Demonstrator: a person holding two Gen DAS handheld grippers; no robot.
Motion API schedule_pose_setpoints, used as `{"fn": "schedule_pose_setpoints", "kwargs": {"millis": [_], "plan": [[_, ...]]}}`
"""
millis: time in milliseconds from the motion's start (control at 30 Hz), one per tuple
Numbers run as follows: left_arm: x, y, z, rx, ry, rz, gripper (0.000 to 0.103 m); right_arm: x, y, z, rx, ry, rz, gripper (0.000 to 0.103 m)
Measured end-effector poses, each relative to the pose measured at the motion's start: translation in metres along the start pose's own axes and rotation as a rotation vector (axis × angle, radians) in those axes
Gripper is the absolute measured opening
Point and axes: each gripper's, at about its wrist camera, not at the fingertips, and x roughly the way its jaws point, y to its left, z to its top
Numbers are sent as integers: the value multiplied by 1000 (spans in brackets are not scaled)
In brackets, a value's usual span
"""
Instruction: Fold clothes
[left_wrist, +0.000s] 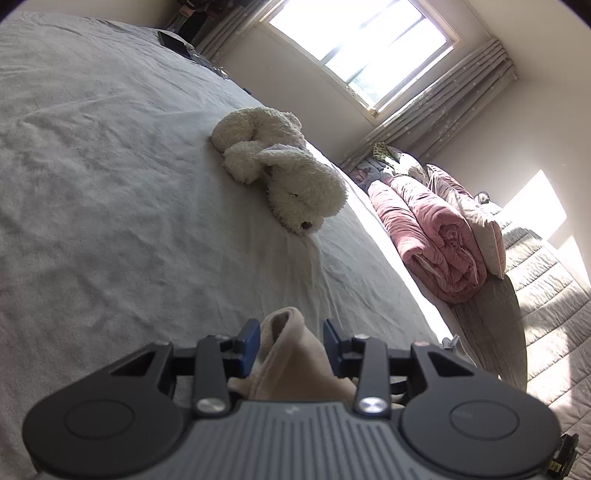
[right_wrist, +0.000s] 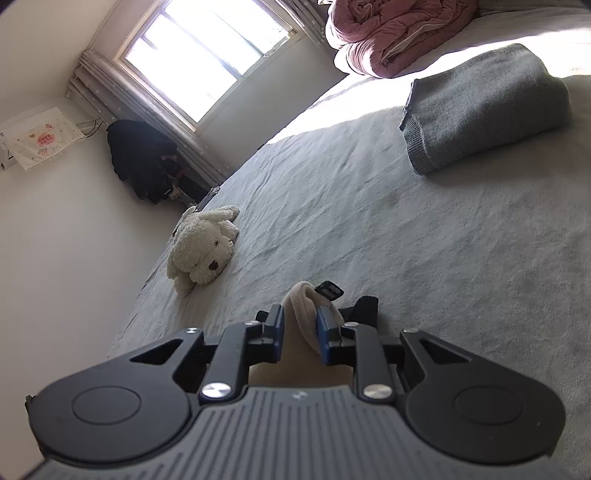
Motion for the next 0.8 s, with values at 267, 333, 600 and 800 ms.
{"fn": "schedule_pose_setpoints", "kwargs": {"millis": [267,333,600,800], "plan": [[8,-7,-4,35,-9,13,32,-7,2,-2,5,-29,14,34],[7,-7,-4,30,-14,13,10,-9,2,-3,4,-38,14,33],[-38,-9,-8,-2,-75,-45,5,-29,8,-6,-16,-73,20,8],[-94,-15,-17,0,-89,-115,5,-79,20,-10,-53,-96,71,8]]}}
